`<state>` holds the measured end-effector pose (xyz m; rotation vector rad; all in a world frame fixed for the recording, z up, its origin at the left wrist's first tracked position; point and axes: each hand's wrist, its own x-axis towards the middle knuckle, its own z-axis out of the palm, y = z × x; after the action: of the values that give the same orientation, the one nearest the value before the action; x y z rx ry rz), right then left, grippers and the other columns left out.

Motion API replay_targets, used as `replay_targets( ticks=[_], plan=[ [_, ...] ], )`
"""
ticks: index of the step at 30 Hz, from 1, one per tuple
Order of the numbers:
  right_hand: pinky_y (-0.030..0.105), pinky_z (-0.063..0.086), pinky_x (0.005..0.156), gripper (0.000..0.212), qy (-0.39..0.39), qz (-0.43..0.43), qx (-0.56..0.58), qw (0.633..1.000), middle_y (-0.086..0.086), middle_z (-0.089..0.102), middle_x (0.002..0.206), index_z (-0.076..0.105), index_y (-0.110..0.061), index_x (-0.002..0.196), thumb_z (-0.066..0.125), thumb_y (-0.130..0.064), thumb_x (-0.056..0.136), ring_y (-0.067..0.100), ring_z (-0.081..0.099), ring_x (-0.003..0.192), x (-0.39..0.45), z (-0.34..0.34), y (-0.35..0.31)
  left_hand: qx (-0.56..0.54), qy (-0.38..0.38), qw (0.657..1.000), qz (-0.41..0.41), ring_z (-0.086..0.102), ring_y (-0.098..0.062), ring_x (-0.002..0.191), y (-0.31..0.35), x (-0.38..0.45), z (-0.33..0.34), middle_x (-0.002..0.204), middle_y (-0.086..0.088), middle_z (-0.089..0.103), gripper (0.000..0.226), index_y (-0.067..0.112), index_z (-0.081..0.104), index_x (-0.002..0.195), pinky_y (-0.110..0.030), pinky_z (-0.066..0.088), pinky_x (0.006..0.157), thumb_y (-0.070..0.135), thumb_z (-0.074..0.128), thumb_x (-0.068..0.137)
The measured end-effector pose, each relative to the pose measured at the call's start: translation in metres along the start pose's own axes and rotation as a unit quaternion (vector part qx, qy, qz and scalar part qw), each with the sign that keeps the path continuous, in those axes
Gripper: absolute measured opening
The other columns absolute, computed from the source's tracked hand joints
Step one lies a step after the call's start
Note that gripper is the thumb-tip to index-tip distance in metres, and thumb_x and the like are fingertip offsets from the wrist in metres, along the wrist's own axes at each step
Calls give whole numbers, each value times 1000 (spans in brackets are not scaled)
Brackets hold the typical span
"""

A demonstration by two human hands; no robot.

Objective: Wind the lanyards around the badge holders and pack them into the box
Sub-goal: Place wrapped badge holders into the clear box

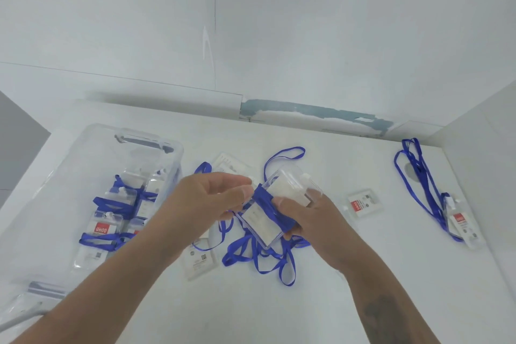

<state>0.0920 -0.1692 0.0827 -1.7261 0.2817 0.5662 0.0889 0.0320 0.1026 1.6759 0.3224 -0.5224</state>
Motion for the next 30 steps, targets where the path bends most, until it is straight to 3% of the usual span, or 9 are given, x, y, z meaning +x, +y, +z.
replay_targets(
  ticks=[4, 9, 13, 16, 20, 24, 30],
  plan=[
    [20, 49, 58, 18, -55, -19, -90, 994, 0, 69, 66, 66, -10, 89, 69, -27, 87, 15, 62, 54, -1, -21, -14, 63, -10, 998, 6, 73, -13, 80, 2, 4, 13, 77, 5, 77, 7, 34, 76, 91, -26, 57, 85, 33, 75, 84],
    [21, 53, 61, 4, -92, -38, -137, 986, 0, 71, 68, 69, -20, 87, 69, -23, 88, 16, 65, 59, 1, -30, -16, 75, -24, 997, -2, 72, -14, 72, 0, 3, 18, 74, -1, 76, 5, 31, 77, 88, -25, 59, 78, 30, 74, 85],
    [29, 60, 69, 16, -79, -58, -110, 989, 0, 75, 83, 72, -26, 102, 73, -25, 87, 22, 70, 71, 5, -28, -13, 82, -2, 997, 3, 69, -10, 65, -4, 5, 17, 70, -1, 75, 5, 29, 76, 90, -26, 60, 76, 29, 73, 86],
    [31, 61, 70, 18, -34, -81, -67, 994, -4, 74, 91, 72, -30, 106, 70, -31, 88, 15, 70, 79, 9, -26, -16, 75, 23, 997, 3, 69, -9, 62, -9, 5, 9, 68, 1, 75, 4, 32, 76, 87, -24, 57, 75, 31, 73, 85],
    [17, 55, 63, 10, -4, -99, -93, 991, -12, 74, 87, 73, -39, 93, 65, -35, 91, 3, 66, 67, 13, -12, -25, 58, 35, 998, -5, 68, -5, 60, -18, 2, -9, 66, 2, 74, 4, 32, 76, 84, -19, 53, 66, 28, 74, 85],
    [16, 53, 63, 15, -13, -95, -140, 986, -13, 73, 83, 74, -37, 93, 61, -29, 95, -1, 61, 62, 19, 17, -37, 34, 37, 999, -15, 69, -10, 63, -31, -3, -38, 68, -1, 75, 3, 26, 78, 85, -24, 54, 67, 25, 76, 83],
    [12, 48, 63, 17, -15, -140, -233, 962, -31, 66, 73, 72, -41, 102, 61, -31, 94, -5, 60, 66, 23, 86, -63, 43, 45, 998, -13, 69, -12, 63, -44, -10, -112, 70, -1, 75, 3, 24, 79, 83, -28, 59, 68, 24, 76, 83]
  ],
)
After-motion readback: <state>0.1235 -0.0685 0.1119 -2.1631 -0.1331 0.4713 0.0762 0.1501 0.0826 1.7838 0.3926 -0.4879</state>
